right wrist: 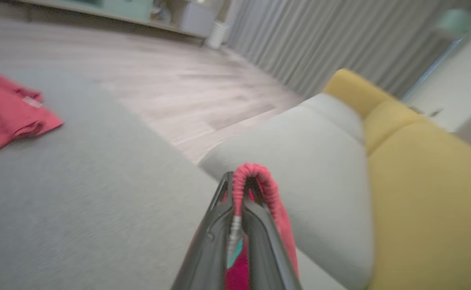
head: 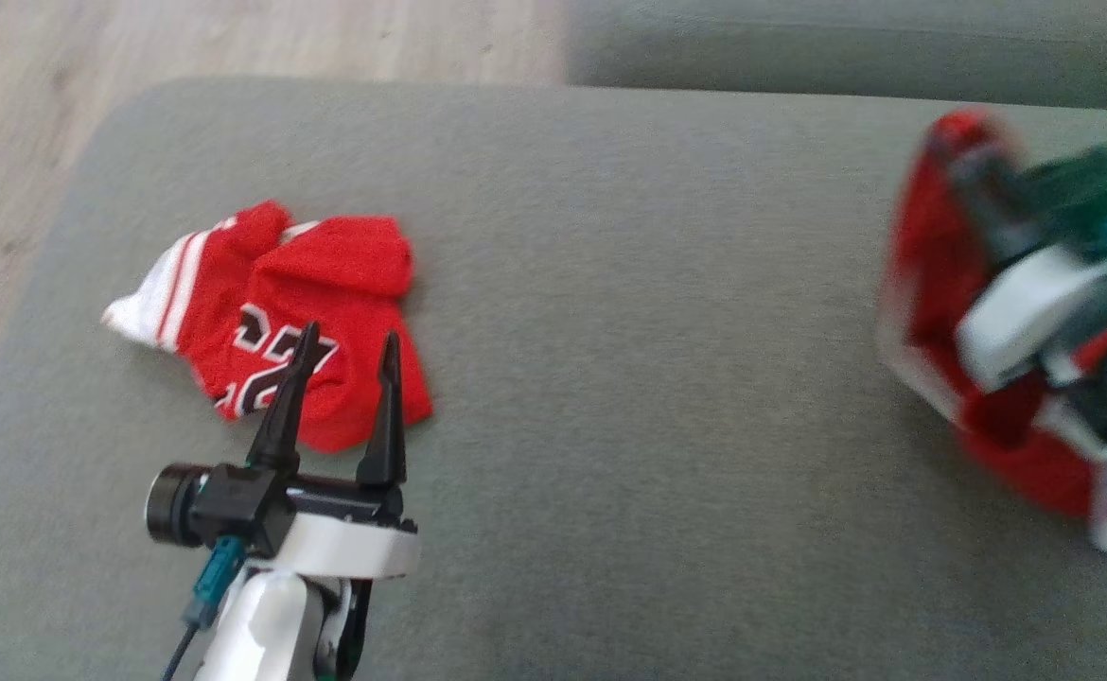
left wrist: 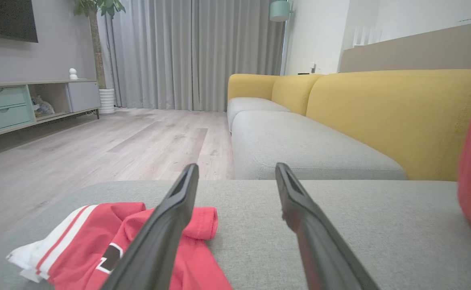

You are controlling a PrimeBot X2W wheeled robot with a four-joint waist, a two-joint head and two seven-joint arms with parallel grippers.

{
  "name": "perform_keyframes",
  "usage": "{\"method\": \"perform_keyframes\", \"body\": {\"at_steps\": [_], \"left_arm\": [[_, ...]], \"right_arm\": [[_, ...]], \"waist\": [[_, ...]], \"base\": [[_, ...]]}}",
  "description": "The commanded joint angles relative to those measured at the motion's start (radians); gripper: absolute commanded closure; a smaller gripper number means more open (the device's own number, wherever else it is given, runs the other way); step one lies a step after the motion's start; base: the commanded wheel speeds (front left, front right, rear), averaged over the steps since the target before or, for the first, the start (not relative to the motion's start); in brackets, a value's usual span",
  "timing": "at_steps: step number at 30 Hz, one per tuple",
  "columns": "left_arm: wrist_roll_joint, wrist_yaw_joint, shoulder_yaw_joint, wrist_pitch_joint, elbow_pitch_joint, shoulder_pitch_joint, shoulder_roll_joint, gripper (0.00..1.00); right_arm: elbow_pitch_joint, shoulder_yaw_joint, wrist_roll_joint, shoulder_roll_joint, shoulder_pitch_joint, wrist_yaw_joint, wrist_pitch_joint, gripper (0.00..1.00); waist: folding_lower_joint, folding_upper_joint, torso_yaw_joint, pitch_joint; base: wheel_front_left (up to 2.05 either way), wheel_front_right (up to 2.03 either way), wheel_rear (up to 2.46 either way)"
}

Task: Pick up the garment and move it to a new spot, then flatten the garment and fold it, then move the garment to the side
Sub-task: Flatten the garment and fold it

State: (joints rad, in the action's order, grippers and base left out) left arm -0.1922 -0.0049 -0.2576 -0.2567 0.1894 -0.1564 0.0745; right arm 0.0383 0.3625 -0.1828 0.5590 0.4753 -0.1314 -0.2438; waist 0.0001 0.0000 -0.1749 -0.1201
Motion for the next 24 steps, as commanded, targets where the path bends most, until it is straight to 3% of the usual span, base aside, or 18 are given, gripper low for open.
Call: {"method": "perform_keyframes", "body": {"at_steps": [1,8,9,10,11,14,18,24], "left_arm": [[0.006,-0.005,0.030,-0.005,-0.024,-0.048,-0.001,0.00],[0.004,-0.014,0.005,-0.005,-0.007,-0.072,-0.015,0.00],[0.003,-0.014,0.002,-0.005,-0.006,-0.073,-0.016,0.00],[0.002,-0.013,0.000,-0.005,-0.005,-0.074,-0.017,0.00],[0.001,-0.012,-0.002,-0.005,-0.004,-0.074,-0.018,0.00],[0.000,-0.010,-0.006,-0.005,-0.002,-0.071,-0.020,0.00],[0.000,-0.006,-0.001,-0.005,0.001,-0.063,-0.021,0.00],[0.005,-0.009,0.010,-0.005,0.003,-0.048,-0.022,0.00]], "right_arm": [[0.022,0.084,-0.020,0.023,0.066,0.001,0.005,1.00],[0.365,0.477,-0.144,-0.141,0.238,0.001,0.086,1.00],[0.410,0.508,-0.163,-0.168,0.257,0.001,0.097,0.94],[0.453,0.534,-0.180,-0.193,0.273,0.001,0.112,0.28],[0.494,0.555,-0.197,-0.216,0.285,0.001,0.125,0.00],[0.588,0.622,-0.253,-0.273,0.307,0.001,0.148,0.00],[0.647,0.684,-0.299,-0.300,0.324,0.001,0.161,0.00],[0.685,0.758,-0.407,-0.302,0.350,0.001,0.154,0.00]], "waist": [[-0.0001,0.0000,-0.068,-0.046],[-0.0001,0.0000,-0.168,-0.083],[-0.0001,0.0000,-0.177,-0.086],[-0.0001,0.0000,-0.184,-0.087],[-0.0001,0.0000,-0.190,-0.088],[-0.0001,0.0000,-0.196,-0.084],[-0.0001,0.0000,-0.184,-0.072],[-0.0001,0.0000,-0.128,-0.032]], "base": [[0.00,0.00,0.00],[0.00,0.00,0.00],[0.00,0.00,0.00],[0.00,0.00,0.00],[0.00,0.00,0.00],[0.00,0.00,0.00],[0.00,0.00,0.00],[0.00,0.00,0.00]]}}
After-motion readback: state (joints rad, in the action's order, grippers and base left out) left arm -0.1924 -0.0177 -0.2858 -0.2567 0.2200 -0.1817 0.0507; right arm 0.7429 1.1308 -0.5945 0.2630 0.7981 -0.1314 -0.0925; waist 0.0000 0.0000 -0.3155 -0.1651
